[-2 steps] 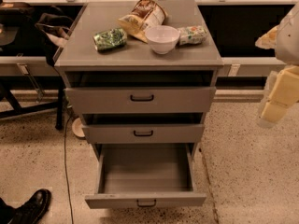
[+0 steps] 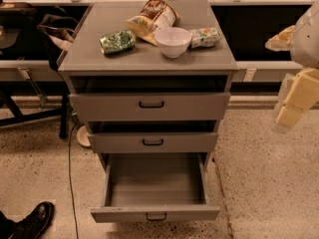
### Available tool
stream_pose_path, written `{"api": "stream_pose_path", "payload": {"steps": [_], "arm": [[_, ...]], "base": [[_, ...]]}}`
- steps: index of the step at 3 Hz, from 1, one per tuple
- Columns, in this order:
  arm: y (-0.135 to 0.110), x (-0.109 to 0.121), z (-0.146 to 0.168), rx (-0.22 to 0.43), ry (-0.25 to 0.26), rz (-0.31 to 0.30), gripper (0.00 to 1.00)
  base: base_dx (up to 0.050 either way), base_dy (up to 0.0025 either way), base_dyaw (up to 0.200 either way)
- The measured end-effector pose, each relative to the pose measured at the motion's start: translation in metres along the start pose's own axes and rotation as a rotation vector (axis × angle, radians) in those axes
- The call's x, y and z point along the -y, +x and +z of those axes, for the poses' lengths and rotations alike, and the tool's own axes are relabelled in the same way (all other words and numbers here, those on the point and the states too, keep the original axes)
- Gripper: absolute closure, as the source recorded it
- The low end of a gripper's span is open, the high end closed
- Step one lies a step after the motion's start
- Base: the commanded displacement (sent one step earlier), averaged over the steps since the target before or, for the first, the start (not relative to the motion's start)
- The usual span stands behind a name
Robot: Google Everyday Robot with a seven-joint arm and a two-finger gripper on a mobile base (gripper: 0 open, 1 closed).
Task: Place green can into bottom drawer
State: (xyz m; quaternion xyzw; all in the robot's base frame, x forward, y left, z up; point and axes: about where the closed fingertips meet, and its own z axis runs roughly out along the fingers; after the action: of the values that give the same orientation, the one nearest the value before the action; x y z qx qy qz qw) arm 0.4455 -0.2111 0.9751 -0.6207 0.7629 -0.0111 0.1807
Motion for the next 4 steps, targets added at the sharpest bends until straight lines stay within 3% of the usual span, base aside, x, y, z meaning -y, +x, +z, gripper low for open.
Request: {"api": "stream_pose_path", "payload": {"steps": [2,3,4], "arm": [[-0.044,0.033,0.016,0.145,-0.050,-0.253,0.00],[-0.066,0.048,0.011,0.184,-0.045,-0.343,0.00],[-0.102,0.068,0.012,0.241,-0.053,-0.370,0.00]], "base": [[0.000,0.00000,0.000],[0.000,0.00000,0.000],[0.000,0.00000,0.000]]}}
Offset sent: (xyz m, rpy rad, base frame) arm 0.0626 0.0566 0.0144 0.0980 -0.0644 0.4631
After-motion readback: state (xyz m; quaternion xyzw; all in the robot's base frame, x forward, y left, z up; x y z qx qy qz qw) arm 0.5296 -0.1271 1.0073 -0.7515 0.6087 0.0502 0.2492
